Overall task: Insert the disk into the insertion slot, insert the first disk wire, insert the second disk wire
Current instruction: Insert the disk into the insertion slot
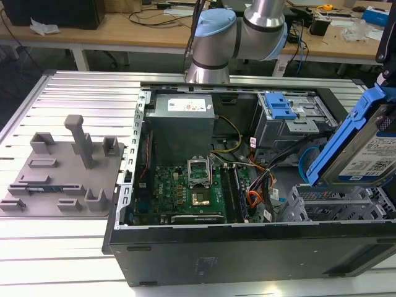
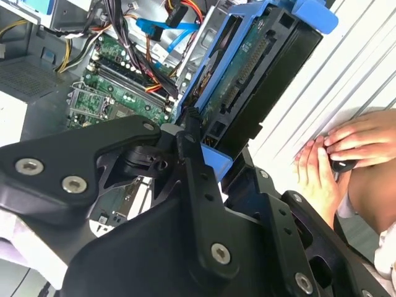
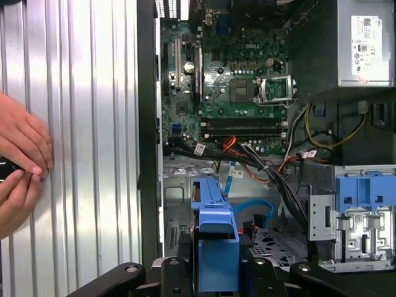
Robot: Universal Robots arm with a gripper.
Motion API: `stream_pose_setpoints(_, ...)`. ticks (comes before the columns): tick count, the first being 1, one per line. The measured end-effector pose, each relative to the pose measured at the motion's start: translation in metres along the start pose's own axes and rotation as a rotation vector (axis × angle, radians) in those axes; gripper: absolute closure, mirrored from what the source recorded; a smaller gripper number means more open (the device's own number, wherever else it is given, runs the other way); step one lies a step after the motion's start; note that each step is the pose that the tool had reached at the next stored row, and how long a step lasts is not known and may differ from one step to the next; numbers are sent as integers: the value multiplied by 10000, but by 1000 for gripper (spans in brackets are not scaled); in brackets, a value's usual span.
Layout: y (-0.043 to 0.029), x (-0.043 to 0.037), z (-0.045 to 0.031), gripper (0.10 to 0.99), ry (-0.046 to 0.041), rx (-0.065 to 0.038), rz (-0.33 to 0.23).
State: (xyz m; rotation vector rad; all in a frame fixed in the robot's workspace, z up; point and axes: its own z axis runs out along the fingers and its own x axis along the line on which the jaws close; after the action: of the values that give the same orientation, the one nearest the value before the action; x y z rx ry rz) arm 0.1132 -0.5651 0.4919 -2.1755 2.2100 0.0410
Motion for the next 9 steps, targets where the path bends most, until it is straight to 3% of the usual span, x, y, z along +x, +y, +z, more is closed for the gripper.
stream_pose_setpoints(2,10,0,2,722,-1,156,-10)
stream_pose_setpoints(9,18,-3,9,722,-2,156,-10)
